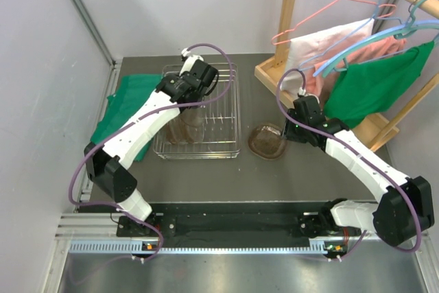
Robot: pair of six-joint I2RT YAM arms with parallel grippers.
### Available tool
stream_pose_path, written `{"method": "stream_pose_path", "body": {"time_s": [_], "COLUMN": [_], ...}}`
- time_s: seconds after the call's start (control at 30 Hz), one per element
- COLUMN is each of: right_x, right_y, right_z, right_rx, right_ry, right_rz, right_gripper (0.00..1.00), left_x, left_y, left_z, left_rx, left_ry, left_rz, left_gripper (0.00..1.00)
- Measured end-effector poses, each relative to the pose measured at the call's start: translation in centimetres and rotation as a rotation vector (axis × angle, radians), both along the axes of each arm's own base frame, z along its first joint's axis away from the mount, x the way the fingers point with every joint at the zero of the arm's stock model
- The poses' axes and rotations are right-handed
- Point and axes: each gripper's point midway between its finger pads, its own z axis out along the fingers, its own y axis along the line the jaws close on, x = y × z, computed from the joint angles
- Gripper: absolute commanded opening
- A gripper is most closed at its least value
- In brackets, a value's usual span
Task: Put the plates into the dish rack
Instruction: Insert the plate into the dish rack.
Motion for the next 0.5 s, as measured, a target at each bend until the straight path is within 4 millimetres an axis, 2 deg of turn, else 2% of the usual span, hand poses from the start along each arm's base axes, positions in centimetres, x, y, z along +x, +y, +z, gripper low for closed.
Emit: {"method": "stream_pose_path", "body": {"time_s": [0.33,0.5], "right_x": [0.0,0.0], "right_y": [-0.3,-0.3], "right_z": [-0.1,-0.2], "right_rx": [-0.017,-0.020], "right_ry": [0.000,0.002], "right_rz": [-0.003,-0.004], "right_gripper": [0.37,0.37], "left_x": [0.4,0.3], "left_y": [-0.3,-0.6], "left_z": [-4.2,-4.6], "left_rx": [0.071,0.072], "left_ry": [0.104,0.115], "left_rz": [0.038,0.037], "left_gripper": [0.00,0.00]}}
